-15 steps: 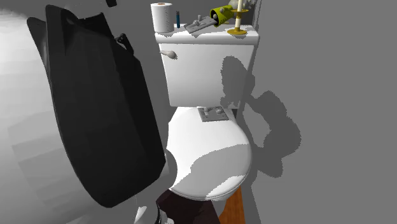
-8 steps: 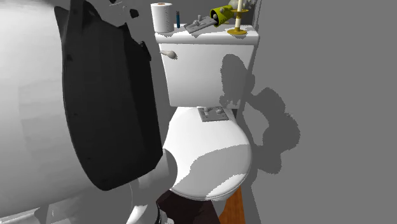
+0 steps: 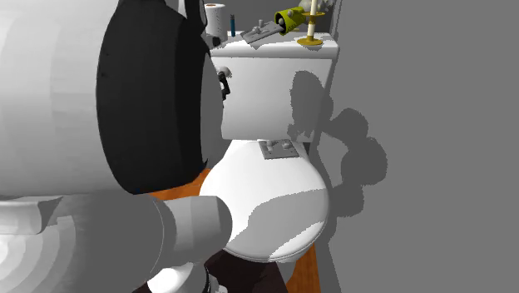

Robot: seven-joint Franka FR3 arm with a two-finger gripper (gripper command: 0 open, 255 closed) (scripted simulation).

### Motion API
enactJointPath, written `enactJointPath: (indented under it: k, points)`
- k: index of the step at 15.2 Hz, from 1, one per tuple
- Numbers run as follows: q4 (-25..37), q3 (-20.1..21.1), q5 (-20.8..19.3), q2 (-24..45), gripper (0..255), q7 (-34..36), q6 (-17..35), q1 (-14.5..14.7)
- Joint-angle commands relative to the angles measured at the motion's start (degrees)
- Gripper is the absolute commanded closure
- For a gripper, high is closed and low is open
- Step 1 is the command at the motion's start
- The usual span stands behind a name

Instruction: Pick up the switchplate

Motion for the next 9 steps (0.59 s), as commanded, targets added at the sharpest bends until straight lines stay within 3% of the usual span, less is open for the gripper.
enactJointPath:
  k: [1, 9]
  points:
    - [-0.25, -2.01, -0.18, 2.83, 0, -1.63, 3.50, -0.31]
    - [3.21, -10.80, 2.26, 16.95, 0, -10.77, 15.12, -0.97]
